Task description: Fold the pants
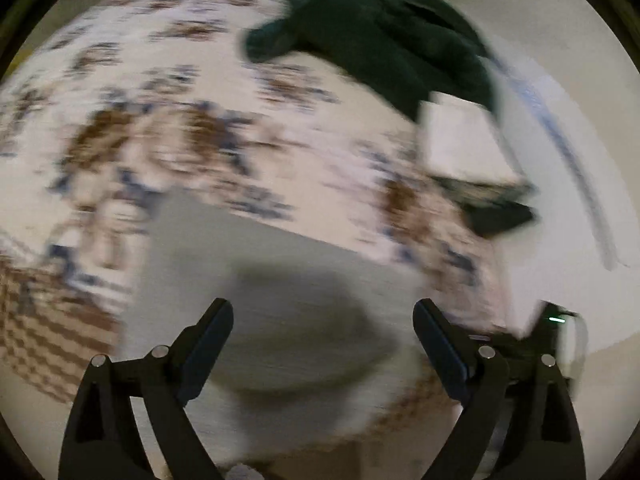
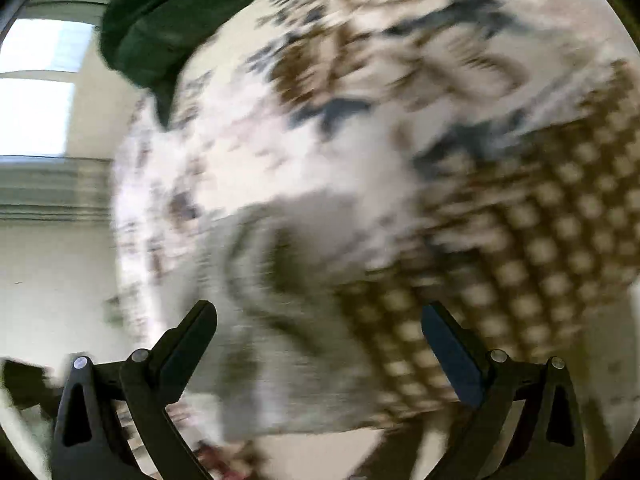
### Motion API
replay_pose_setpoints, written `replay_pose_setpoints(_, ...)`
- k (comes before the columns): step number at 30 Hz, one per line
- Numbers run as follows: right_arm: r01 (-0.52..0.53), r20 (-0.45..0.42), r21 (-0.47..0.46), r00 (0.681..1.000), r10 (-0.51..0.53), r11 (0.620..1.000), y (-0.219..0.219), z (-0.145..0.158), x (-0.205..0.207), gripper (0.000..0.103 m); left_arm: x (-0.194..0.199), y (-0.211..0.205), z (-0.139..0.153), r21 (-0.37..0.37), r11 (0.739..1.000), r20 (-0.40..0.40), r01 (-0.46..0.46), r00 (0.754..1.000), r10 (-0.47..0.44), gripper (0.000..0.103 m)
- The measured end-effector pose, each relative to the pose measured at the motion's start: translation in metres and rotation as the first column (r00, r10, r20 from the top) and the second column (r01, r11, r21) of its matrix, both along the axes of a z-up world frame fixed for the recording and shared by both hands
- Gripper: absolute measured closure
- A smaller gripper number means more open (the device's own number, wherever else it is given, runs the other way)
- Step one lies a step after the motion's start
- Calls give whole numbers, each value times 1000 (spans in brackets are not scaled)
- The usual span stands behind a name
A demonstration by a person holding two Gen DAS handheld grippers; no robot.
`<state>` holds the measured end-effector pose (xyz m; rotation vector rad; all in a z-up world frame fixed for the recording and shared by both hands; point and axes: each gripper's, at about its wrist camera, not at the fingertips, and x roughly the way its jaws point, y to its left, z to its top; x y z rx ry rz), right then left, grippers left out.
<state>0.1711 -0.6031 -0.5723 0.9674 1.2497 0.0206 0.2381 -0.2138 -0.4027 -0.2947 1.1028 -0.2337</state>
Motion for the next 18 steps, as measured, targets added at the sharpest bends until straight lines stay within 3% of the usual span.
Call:
replay_pose_setpoints(3, -67, -38, 90, 997, 70, 994, 26, -19, 15, 0, 20, 44, -28, 113, 990, -31, -80, 996, 84, 11)
replay_pose_setpoints(5, -116, -78, 99, 989, 124, 988, 42, -31, 18, 3, 33, 65, -52, 137, 985, -80, -108, 990, 119, 11)
replay_pose_setpoints(6, -137, -84, 94, 986, 145, 986, 51, -34, 17, 32, 39, 70, -63, 138, 984, -101, -109, 987, 123, 11)
replay_pose_setpoints(7, -146, -88, 65, 985, 151, 987, 57, -33, 15, 51, 42, 73, -71, 150, 982, -112, -114, 985, 131, 11)
replay_pose_setpoints(8, -160, -100, 30, 982, 163, 987, 63, -30, 14, 77, 45, 74, -79, 156, 981, -126, -112, 983, 132, 11)
replay_pose_setpoints(12, -114, -53, 3, 992, 114, 993, 58, 6, 3, 82, 54, 73, -107, 140, 986, -199, -89, 973, 116, 11)
replay_pose_setpoints(15, -81, -136, -139, 989, 62, 987, 30, 8, -2, 81, 53, 74, -116, 70, 991, -232, -113, 964, 127, 11)
replay_pose_setpoints(16, -69, -150, -126, 987, 50, 990, 26, 4, -3, 79, 52, 73, -114, 57, 992, -236, -115, 964, 126, 11)
replay_pose_setpoints(18, -37, -163, -6, 986, 35, 999, 20, -7, -9, 64, 52, 67, -109, 58, 992, -233, -111, 965, 121, 11)
